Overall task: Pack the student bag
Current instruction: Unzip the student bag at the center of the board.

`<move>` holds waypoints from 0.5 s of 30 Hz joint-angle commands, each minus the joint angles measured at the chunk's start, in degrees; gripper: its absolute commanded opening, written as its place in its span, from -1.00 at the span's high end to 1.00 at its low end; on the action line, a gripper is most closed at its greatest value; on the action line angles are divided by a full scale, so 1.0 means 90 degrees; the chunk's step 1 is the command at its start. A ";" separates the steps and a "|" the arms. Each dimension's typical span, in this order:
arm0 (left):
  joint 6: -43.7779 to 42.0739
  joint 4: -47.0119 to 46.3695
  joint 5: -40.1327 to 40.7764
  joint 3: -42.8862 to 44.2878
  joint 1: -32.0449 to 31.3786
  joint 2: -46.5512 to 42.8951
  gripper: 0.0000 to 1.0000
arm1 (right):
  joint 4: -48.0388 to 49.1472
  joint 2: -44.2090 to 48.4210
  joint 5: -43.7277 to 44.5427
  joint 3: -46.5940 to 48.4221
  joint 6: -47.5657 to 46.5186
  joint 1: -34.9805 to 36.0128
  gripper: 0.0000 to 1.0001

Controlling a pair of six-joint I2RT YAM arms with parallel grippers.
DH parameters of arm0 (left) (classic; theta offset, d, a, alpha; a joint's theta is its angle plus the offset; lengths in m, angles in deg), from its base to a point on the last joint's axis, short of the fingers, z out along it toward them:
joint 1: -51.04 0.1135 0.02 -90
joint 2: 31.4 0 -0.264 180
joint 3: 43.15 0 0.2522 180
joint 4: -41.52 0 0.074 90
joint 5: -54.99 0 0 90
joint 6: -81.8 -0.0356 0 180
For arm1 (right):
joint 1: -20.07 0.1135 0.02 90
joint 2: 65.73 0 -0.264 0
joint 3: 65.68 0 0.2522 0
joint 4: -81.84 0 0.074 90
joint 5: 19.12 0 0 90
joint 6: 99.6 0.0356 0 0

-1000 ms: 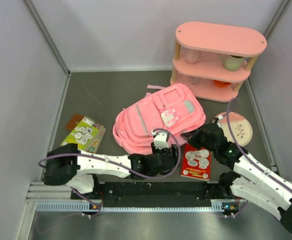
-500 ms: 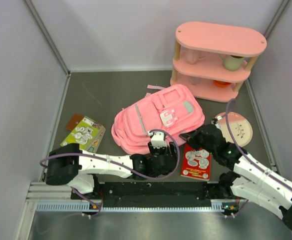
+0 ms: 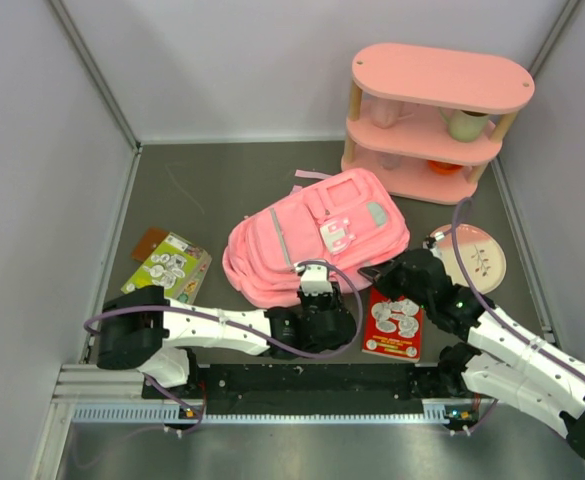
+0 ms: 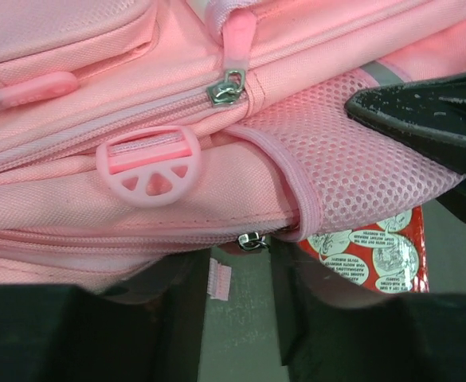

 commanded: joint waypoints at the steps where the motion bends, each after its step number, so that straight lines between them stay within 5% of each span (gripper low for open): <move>1: 0.0155 0.0215 0.0669 0.0304 0.0207 -0.0045 0.35 | 0.0452 0.0185 -0.0352 0.0387 0.0079 0.0184 1.00; 9: 0.0350 0.0343 0.0845 0.0324 0.0275 -0.0094 0.09 | 0.0443 0.0195 -0.0362 0.0348 0.0079 0.0184 1.00; 15: 0.0399 0.0401 0.1011 0.0285 0.0295 -0.0172 0.26 | 0.0442 0.0204 -0.0352 0.0319 0.0060 0.0184 1.00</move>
